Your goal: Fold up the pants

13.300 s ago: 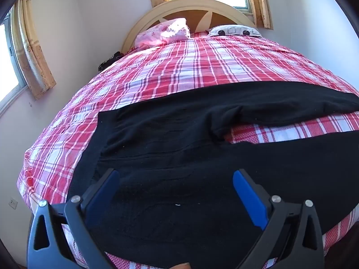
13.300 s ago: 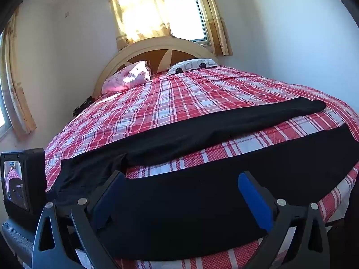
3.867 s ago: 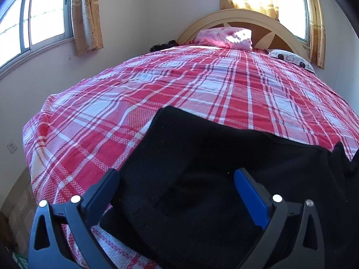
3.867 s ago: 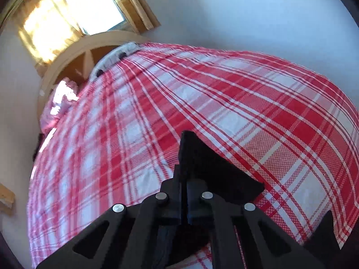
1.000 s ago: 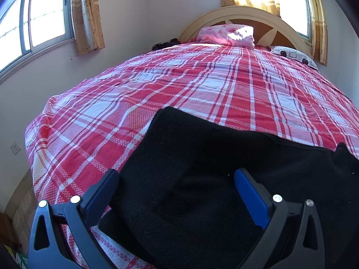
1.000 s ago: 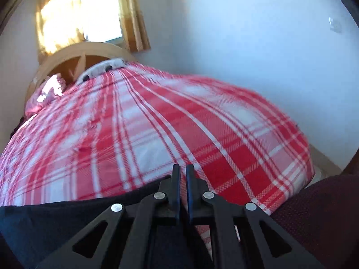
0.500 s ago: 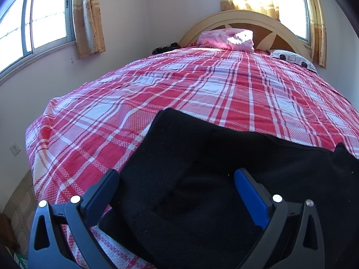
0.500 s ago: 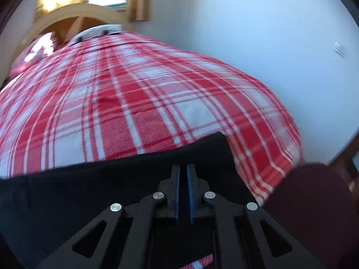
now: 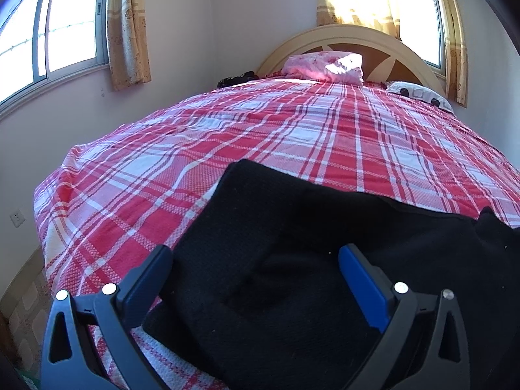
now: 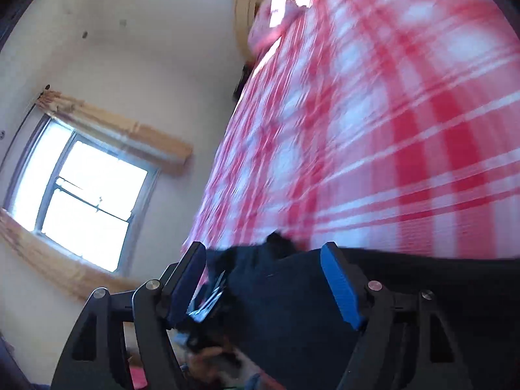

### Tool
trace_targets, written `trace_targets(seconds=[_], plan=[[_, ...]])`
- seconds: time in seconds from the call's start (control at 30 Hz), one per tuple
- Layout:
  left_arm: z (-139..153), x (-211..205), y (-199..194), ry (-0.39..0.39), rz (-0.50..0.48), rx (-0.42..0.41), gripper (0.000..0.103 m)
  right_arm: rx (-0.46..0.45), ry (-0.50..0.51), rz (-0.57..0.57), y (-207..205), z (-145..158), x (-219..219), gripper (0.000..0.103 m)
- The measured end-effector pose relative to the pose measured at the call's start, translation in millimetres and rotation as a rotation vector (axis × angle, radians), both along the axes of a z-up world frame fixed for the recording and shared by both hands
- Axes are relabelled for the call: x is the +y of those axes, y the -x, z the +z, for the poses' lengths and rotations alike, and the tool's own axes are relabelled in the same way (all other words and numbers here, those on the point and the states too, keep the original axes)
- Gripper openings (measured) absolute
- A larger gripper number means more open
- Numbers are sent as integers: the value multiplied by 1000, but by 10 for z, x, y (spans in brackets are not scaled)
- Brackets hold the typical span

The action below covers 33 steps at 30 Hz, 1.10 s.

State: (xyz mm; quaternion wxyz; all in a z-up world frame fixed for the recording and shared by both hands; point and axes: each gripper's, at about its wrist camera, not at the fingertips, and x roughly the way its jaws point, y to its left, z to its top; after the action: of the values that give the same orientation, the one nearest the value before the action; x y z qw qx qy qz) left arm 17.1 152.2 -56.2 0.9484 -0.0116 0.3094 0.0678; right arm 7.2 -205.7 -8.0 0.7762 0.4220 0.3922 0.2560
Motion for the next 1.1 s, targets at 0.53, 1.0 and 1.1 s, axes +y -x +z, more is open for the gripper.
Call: trace_targets(seconds=[0.53,1.0,1.1], plan=[[-6,4,-3,13,-4,6,103,165,270,332,-808,-119,933,74],[-3,-2,-8,17,-7,9,103,143,321,542,-895,-188,1239,76],[-4,5,-9,20,-14,8,103,162,190,421,-1059,-284,1124,75]])
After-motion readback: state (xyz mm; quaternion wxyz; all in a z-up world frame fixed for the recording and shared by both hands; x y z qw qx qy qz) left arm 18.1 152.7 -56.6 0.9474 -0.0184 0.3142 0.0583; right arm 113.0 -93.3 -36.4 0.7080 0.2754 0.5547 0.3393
